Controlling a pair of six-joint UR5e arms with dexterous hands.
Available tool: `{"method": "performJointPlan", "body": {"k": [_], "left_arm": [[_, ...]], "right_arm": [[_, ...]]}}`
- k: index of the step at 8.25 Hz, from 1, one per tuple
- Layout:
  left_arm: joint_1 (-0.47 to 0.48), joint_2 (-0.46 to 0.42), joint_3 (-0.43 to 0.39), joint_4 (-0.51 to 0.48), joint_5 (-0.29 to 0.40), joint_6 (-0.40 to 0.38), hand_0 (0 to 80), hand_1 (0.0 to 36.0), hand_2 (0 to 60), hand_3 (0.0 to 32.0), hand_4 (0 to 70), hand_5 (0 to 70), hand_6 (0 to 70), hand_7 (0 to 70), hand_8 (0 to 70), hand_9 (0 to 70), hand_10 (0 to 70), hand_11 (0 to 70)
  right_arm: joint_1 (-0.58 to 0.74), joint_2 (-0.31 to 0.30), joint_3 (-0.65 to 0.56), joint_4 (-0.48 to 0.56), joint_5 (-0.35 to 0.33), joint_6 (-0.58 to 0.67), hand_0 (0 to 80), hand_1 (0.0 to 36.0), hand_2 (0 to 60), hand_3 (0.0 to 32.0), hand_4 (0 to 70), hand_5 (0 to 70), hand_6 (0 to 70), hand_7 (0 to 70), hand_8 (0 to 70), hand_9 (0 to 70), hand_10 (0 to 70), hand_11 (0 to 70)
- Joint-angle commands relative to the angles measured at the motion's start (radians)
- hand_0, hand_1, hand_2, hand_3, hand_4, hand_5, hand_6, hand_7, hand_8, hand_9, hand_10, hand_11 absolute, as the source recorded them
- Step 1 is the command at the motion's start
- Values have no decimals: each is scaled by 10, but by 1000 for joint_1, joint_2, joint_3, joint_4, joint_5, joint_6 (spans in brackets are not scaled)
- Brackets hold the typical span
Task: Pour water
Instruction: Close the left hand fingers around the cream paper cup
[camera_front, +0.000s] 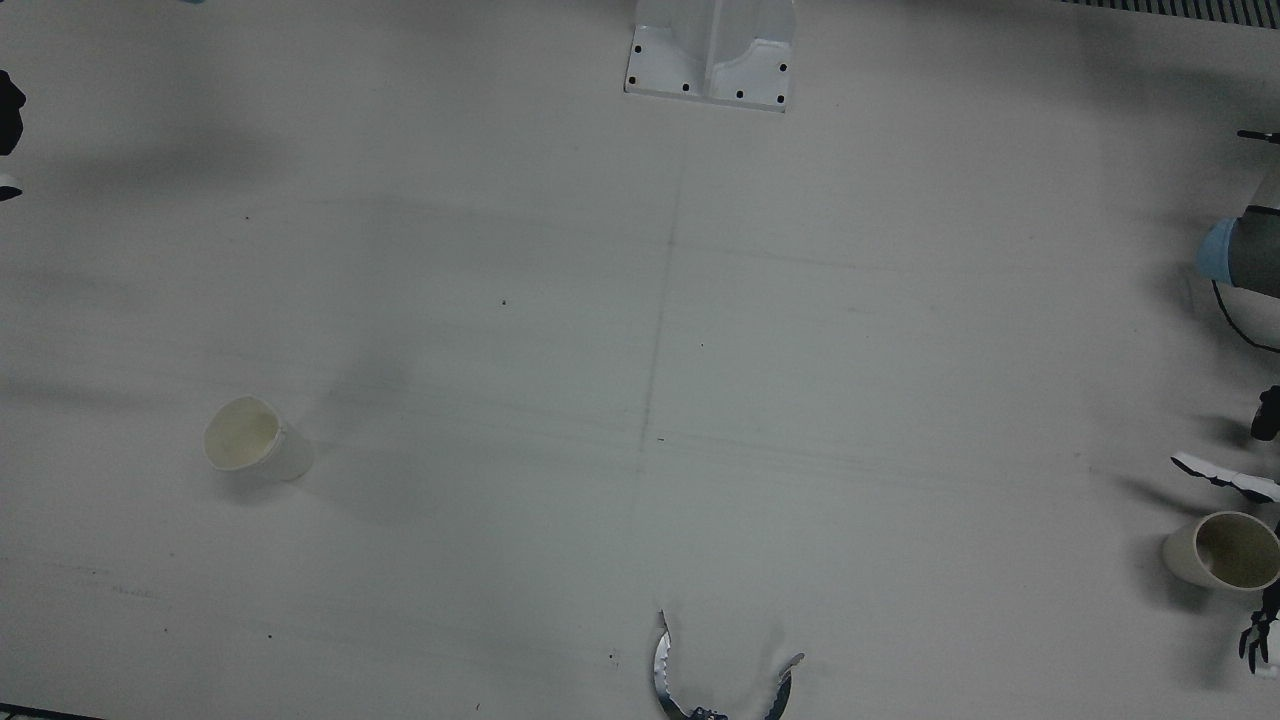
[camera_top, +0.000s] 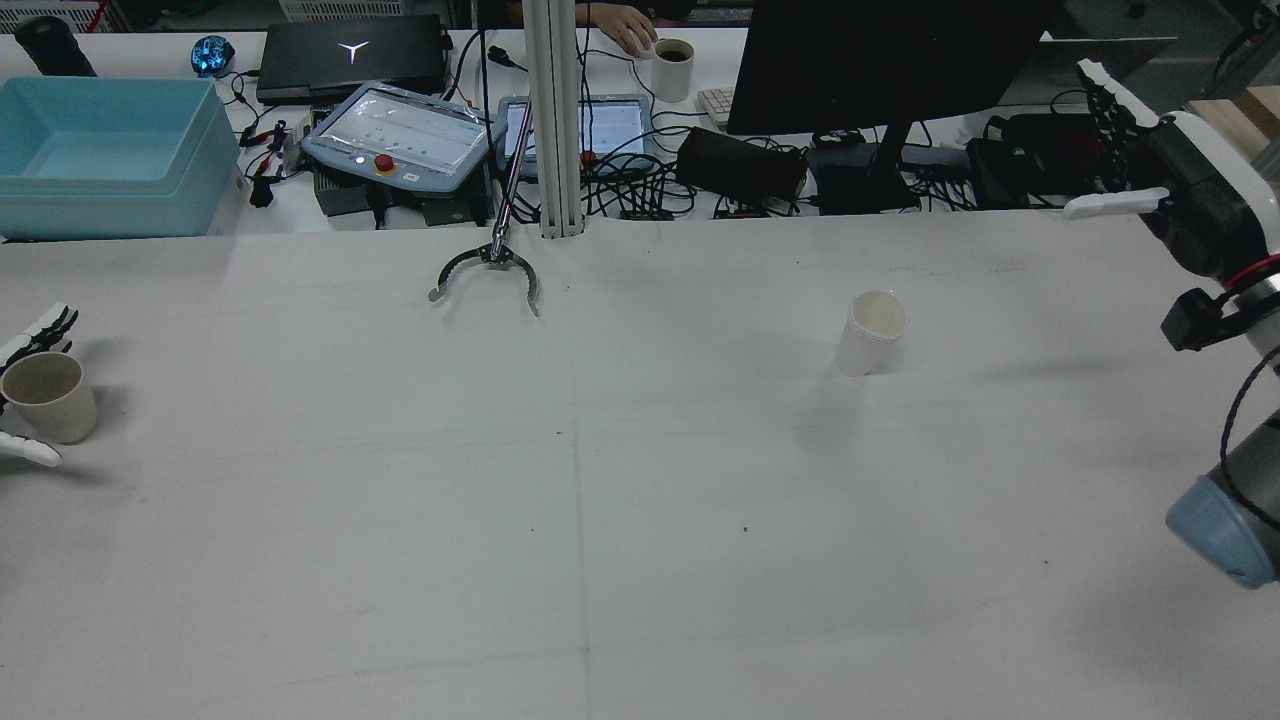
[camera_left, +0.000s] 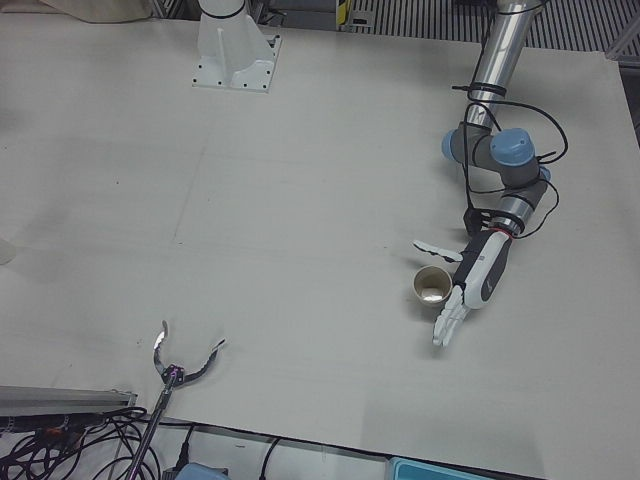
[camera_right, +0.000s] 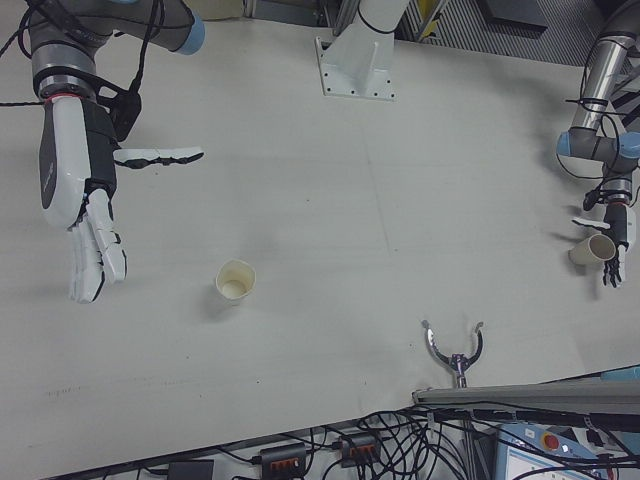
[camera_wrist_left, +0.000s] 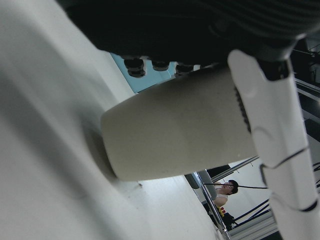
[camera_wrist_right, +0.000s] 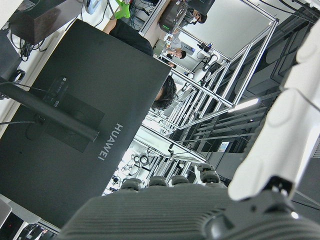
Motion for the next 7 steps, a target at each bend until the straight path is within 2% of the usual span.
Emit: {"method": "performJointPlan", "body": {"k": [1,4,7], "left_arm": [[-4,3,25,-5,-1,-11,494,169,26,2,26,0,24,33,0,0,33,66],[-4,1,24,-1,-1,-11,496,170,18,2,24,0,20,28,0,0,31,63],[-1,-6,25,17,1,-9,504,184,42,16,37,1,28,37,0,0,43,82]], "right_arm": [[-7,1,1,2,1,1,463,107,0,0,20,59,7,0,0,0,0,0],[-10,4,1,2,-1,1,464,106,0,0,19,61,10,5,0,0,0,0],[-16,4,0,0,1,-1,463,105,0,0,17,59,10,2,0,0,0,0]]}}
